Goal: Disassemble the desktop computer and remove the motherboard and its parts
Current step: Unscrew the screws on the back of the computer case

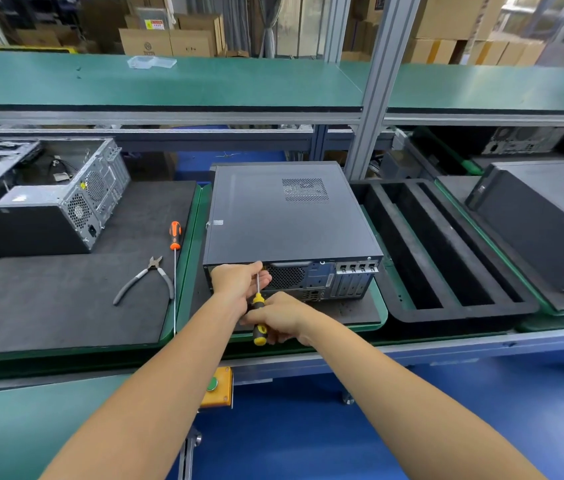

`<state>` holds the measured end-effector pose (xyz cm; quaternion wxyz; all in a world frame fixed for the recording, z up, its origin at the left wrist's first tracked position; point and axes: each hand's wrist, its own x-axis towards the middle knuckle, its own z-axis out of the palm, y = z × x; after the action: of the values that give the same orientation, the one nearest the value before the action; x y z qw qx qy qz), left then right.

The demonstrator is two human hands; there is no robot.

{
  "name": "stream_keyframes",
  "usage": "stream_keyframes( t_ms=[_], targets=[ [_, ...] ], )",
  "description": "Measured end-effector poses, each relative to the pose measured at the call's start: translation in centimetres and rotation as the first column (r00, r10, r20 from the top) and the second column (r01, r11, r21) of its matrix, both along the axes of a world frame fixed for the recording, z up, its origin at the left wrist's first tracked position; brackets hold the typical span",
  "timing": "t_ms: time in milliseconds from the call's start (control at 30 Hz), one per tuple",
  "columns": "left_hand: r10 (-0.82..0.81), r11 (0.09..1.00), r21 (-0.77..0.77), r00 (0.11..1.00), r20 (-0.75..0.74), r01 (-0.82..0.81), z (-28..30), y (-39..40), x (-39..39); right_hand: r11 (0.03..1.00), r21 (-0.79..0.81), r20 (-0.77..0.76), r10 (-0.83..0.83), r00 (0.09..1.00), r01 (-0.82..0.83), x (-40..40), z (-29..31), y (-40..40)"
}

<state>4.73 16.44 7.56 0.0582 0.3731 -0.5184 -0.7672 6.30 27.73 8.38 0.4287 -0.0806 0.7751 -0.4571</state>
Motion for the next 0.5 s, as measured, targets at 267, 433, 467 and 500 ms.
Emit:
stream_keyframes(
  t_ms=[267,433,467,500],
  targets=[
    [-0.012,1.0,0.023,1.0,-0.02,0.012,-0.2,0.1,-0.2,0.903,-0.407,0.504,0.1,0.858,0.134,-0.3,1.4,1.4],
    [-0.016,0.999,0.046,1.0,-0.005,0.016,-0.4,0.0,-0.3,0.982,-0.184,0.282,0.005,0.959,0.05,-0.4,1.2,1.0],
    [-0.015,0.999,0.042,1.0,-0.003,0.015,-0.5,0.0,-0.3,0.988,-0.152,0.238,-0.004,0.971,0.042,-0.5,1.1,0.9],
    [-0.015,0.999,0.034,1.0,-0.002,0.016,-0.5,-0.1,-0.3,0.992,-0.119,0.194,-0.007,0.981,0.031,-0.6,0.9,0.9]
  ],
)
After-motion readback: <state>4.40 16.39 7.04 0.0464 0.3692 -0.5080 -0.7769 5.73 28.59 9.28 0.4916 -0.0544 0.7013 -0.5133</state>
